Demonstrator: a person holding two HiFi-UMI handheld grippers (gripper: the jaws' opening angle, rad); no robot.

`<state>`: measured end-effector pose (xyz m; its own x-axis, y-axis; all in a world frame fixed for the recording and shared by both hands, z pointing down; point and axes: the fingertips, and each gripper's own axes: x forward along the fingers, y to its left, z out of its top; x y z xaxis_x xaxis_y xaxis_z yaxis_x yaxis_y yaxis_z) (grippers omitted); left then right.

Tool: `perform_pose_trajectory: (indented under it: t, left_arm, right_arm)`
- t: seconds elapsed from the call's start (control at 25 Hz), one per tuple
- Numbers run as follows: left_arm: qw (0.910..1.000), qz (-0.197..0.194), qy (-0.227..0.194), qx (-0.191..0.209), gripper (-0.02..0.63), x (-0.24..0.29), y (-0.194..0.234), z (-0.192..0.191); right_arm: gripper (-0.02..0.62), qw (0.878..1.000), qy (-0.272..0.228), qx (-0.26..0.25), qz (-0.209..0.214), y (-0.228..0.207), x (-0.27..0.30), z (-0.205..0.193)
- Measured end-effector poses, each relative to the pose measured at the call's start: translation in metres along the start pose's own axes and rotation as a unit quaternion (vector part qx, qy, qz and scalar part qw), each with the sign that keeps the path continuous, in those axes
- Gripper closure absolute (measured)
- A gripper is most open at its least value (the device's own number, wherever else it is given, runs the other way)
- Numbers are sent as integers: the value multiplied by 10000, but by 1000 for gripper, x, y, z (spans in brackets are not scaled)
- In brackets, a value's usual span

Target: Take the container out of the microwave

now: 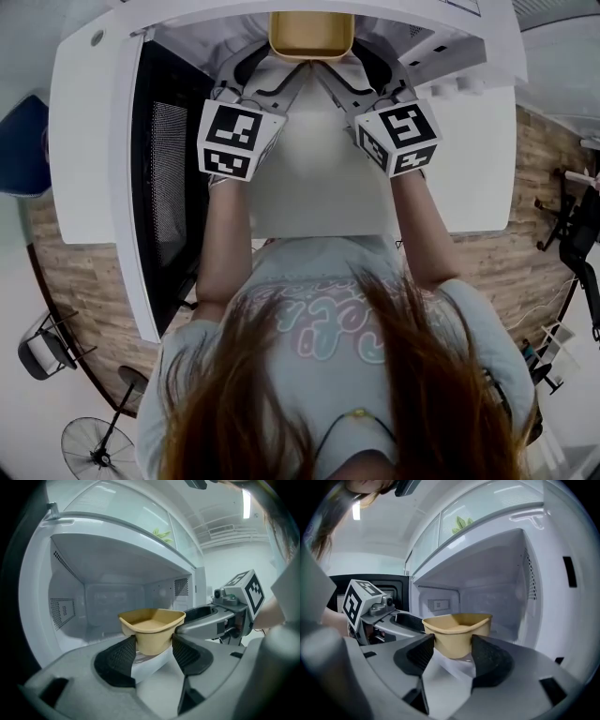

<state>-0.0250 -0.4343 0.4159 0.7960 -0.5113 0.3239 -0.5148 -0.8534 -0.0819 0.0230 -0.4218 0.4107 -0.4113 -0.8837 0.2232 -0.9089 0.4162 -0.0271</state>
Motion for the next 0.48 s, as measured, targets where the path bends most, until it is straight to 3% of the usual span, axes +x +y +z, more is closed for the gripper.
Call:
perform_pose_trajectory:
  t: [0.48]
  left_arm:
    - [9999, -3, -115, 84, 365, -16, -11, 11]
  right_arm:
    - [350, 9998, -151, -43, -84, 11, -18, 11]
